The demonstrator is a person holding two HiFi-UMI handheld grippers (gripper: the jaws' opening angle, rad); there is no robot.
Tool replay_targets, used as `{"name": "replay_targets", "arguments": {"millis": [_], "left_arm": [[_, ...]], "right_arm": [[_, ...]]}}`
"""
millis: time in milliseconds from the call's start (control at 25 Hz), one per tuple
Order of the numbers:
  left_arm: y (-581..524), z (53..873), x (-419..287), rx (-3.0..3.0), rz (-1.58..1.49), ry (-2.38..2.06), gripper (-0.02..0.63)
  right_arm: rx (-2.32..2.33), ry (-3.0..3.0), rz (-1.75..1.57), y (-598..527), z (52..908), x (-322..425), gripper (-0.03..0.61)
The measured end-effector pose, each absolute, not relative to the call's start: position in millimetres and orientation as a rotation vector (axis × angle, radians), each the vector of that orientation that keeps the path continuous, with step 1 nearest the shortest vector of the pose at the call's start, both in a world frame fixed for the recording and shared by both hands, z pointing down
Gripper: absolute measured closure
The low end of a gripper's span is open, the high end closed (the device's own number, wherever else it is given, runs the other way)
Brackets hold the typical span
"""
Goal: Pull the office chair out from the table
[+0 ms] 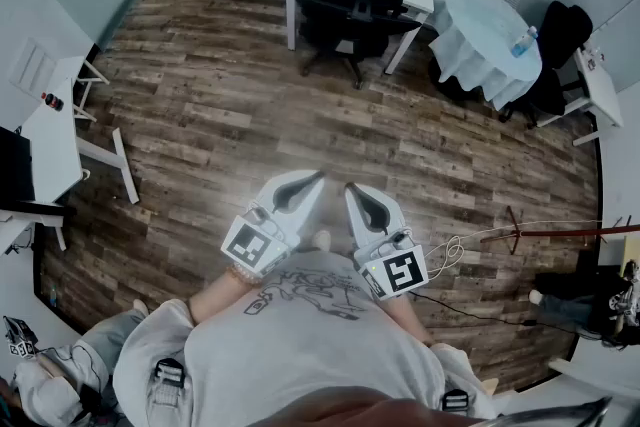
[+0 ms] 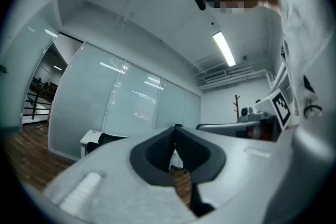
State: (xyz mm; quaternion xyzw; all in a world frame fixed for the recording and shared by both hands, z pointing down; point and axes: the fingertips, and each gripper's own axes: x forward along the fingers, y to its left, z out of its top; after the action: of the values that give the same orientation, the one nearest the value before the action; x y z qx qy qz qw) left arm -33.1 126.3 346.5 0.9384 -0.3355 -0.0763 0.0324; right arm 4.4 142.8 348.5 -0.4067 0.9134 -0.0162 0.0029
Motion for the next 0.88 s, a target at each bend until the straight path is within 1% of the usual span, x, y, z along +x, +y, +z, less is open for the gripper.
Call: {"name": "replay_targets", "arguments": {"millis": [440,880], "left_arm": [[118.3,351.1,-20.6,2.895,-0.195,-1.012,0.612],[99.8,355.0,8.2,2.897,-0.171,-1.040,0.612]], "right_arm": [[-1.293,2.854,-0.053,134.6,351.8,15.0,0.572],[-1.301,2.818,-0.049,116.3,349.7,50.5,0.572]]}}
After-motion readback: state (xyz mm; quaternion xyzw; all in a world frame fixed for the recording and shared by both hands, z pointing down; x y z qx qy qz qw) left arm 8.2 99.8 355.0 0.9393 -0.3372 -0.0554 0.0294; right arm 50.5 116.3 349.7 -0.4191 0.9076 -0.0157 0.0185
